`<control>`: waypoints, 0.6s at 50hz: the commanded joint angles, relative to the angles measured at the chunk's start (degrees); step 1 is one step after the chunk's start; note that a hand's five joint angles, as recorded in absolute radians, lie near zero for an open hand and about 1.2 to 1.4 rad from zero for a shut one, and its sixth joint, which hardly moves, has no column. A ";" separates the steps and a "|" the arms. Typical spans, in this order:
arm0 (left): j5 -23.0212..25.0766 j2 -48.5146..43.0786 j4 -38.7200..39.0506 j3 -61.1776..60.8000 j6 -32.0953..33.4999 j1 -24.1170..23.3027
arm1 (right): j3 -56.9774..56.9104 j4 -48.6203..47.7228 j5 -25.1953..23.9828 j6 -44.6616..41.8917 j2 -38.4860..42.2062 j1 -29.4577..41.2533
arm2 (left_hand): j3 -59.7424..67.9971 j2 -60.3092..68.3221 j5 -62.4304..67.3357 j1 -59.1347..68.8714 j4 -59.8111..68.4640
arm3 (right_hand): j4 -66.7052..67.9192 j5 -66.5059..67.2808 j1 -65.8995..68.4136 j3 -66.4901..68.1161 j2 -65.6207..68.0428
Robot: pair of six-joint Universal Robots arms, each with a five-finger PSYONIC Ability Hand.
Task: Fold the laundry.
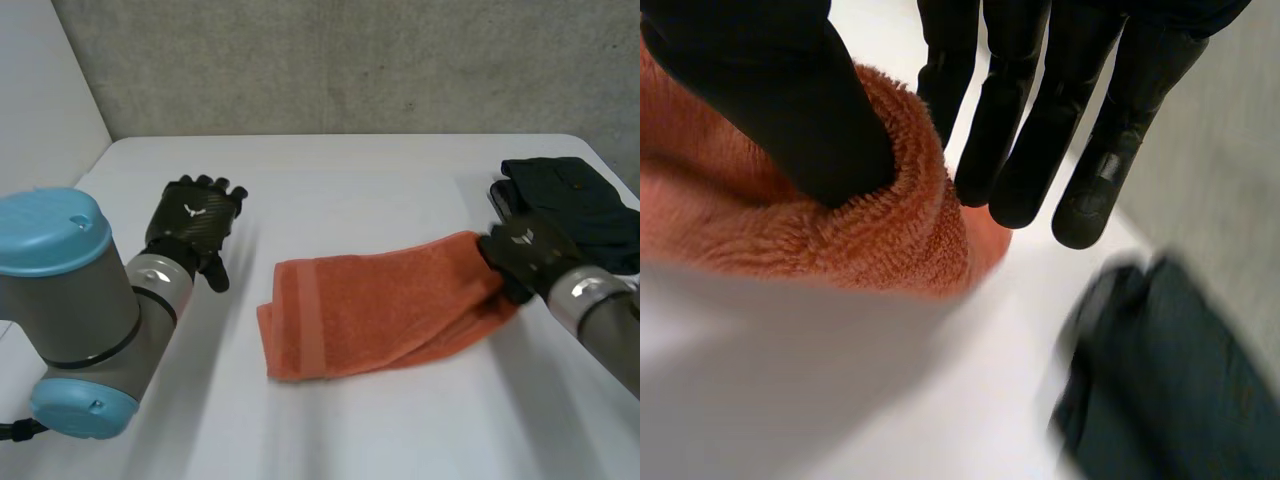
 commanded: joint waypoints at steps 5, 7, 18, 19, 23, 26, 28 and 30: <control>-0.26 3.10 0.09 -0.08 -7.92 1.63 | -12.76 -0.73 -2.90 0.51 5.57 26.94 | -2.03 -1.68 -3.00 -1.32 -1.65 | 11.94 13.36 25.66 12.29 12.82; -0.26 3.19 0.17 -0.08 -9.85 1.72 | -12.76 -0.21 -4.75 0.16 8.30 32.22 | -2.03 -1.68 -3.00 -1.32 -1.65 | 11.94 13.36 25.66 12.29 12.82; 0.18 2.23 0.26 1.59 -14.87 0.76 | -13.72 0.05 0.60 13.49 7.78 26.00 | -2.03 -1.68 -3.00 -1.32 -1.65 | -58.06 -56.64 -44.34 -57.71 -57.18; 0.26 1.87 0.26 2.03 -15.05 0.23 | -14.08 0.23 1.39 15.60 7.17 24.86 | -2.03 -1.68 -3.00 -1.32 -1.65 | -58.06 -56.64 -44.34 -57.71 -57.18; 2.02 -2.25 -0.35 4.84 -15.66 -3.99 | -14.60 1.37 2.28 24.49 6.02 19.93 | -2.03 -1.68 -3.00 -1.32 -1.65 | -58.06 -56.64 -44.34 -57.71 -57.18; 3.34 -5.06 -0.70 6.07 -15.75 -6.45 | -15.75 4.09 0.79 28.19 7.77 19.05 | -1.81 -1.47 -2.79 -1.10 -1.44 | -58.06 -56.64 -44.34 -57.71 -57.18; 3.17 -6.90 -1.23 6.16 -15.58 -7.07 | -16.80 5.33 0.43 28.72 9.88 18.78 | -1.48 -1.13 -2.45 -0.77 -1.10 | -58.06 -56.64 -44.34 -57.71 -57.18; 2.73 -8.76 -2.19 5.99 -15.49 -7.42 | -18.21 6.64 0.69 28.19 12.69 18.69 | -1.47 -1.13 -2.45 -0.77 -1.10 | -58.06 -56.64 -44.34 -57.71 -57.18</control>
